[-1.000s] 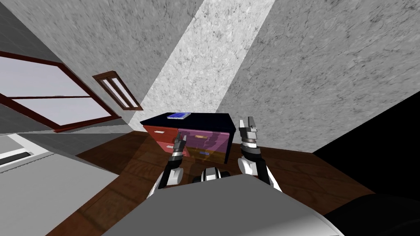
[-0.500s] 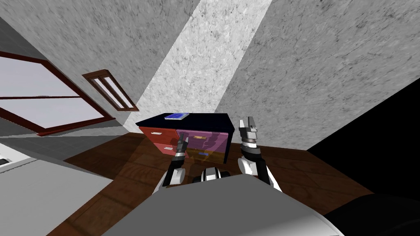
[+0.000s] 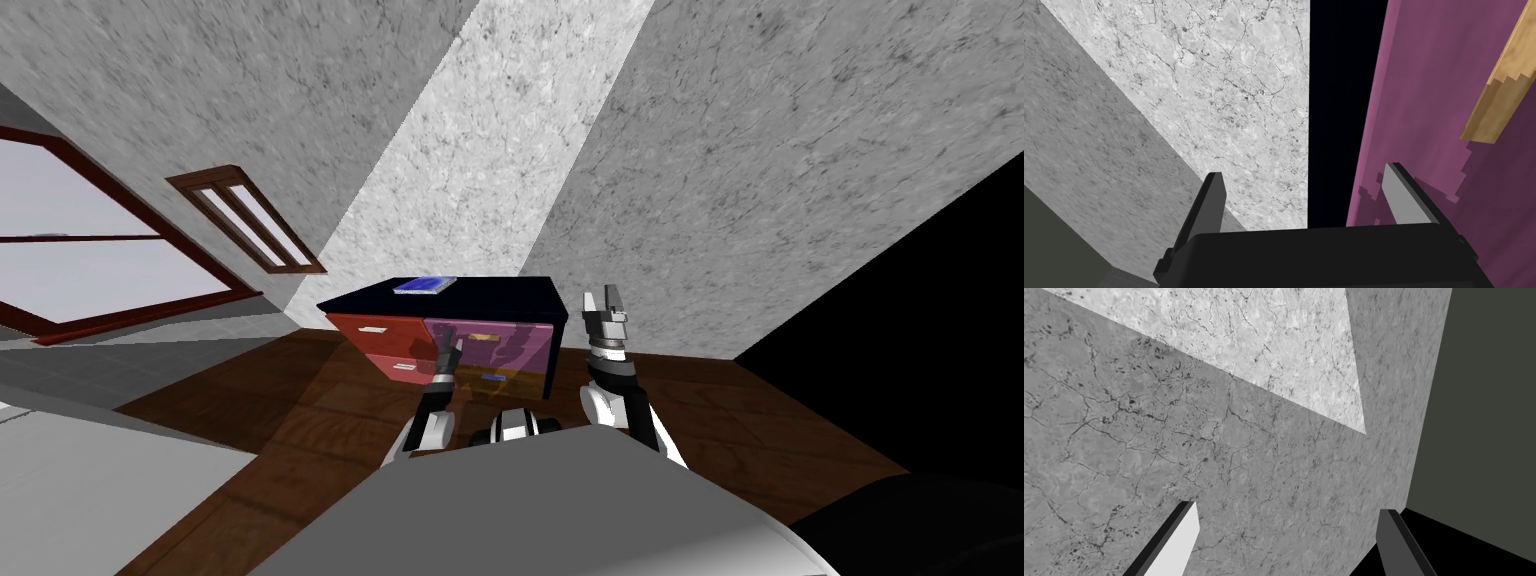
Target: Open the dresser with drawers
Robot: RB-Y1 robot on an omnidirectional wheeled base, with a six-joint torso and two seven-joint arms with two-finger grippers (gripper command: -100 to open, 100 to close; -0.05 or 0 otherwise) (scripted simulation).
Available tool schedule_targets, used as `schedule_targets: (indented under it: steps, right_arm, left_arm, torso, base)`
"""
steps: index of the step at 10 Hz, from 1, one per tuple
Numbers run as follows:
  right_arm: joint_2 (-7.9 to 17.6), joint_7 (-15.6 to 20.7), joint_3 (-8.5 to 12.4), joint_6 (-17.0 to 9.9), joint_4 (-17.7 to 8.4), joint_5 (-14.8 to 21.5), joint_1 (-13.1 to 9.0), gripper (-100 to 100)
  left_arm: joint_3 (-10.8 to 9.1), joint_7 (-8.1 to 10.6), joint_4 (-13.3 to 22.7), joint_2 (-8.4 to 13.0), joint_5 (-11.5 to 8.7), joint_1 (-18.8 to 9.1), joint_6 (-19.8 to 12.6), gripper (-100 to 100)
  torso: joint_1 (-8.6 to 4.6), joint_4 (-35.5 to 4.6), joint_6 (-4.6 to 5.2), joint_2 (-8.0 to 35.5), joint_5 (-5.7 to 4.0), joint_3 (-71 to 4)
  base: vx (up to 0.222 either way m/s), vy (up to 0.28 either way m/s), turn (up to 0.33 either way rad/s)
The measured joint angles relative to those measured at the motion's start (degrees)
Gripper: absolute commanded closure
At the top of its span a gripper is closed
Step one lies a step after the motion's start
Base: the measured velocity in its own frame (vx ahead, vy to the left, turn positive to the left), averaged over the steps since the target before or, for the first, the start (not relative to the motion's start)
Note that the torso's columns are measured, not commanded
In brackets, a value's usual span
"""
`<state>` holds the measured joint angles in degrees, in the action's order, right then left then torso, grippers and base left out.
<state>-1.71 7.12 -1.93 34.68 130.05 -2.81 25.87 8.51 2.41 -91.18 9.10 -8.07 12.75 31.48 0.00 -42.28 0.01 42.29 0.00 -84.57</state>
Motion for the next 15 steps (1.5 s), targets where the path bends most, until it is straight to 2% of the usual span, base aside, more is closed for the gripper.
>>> schedule_targets:
  steps: [7, 9, 15]
  right_arm:
    - [0.0, 0.0, 0.0, 0.0, 0.0, 0.0, 0.0, 0]
    - [0.0, 0.0, 0.0, 0.0, 0.0, 0.0, 0.0, 0]
    - [0.0, 0.0, 0.0, 0.0, 0.0, 0.0, 0.0, 0]
  left_arm:
    - [1.34, 0.23, 9.7, -0.4, -0.3, -3.2, 0.6, -100]
    - [1.69, 0.43, 14.2, -0.1, -0.5, -4.8, 1.4, -100]
    - [2.6, 0.99, 21.3, 2.7, -0.9, -7.1, 1.4, -100]
  torso:
    - [0.01, 0.0, 0.0, 0.0, 0.0, 0.0]
    - [0.0, 0.0, -0.01, 0.0, 0.0, 0.0]
    - [0.0, 0.0, -0.01, 0.0, 0.0, 0.0]
  base:
    - [0.012, -0.002, -0.065]
    - [0.013, -0.003, -0.092]
    - [0.011, -0.001, -0.053]
